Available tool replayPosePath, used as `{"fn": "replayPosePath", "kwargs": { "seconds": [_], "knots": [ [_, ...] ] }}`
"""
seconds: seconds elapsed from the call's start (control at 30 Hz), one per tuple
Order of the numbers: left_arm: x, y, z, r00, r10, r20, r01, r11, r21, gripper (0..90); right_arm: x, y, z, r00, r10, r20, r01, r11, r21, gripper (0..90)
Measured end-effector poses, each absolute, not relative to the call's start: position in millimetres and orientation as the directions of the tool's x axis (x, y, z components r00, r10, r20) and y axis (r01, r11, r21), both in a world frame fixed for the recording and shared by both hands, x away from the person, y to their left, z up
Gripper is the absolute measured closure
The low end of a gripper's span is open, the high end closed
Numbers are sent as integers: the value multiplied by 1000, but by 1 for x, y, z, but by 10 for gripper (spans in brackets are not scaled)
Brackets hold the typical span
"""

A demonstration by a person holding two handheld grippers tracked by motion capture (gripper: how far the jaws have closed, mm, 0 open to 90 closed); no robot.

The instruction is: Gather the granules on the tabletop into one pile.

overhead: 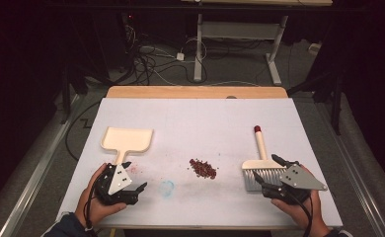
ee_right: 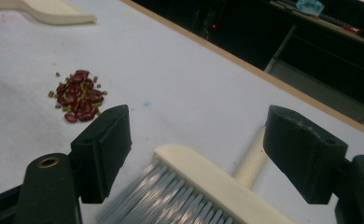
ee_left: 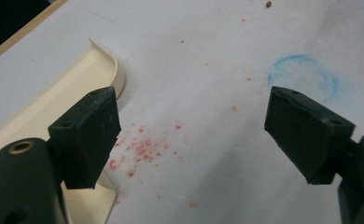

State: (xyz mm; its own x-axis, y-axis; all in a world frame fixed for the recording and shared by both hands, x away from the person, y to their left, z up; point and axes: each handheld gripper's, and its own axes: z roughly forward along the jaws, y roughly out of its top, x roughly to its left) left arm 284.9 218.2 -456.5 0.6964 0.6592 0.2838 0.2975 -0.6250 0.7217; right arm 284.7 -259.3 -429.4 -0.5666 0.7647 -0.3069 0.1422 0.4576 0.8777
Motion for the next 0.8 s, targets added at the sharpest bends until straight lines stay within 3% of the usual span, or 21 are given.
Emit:
{"fn": "replayPosePath", "kwargs": {
  "seconds": [0.8],
  "knots": [
    [291,213,-461,704,635,319,291,-667,686,174,283,-257,-429,-546,778,-310,136,447,884,207]
  ]
}}
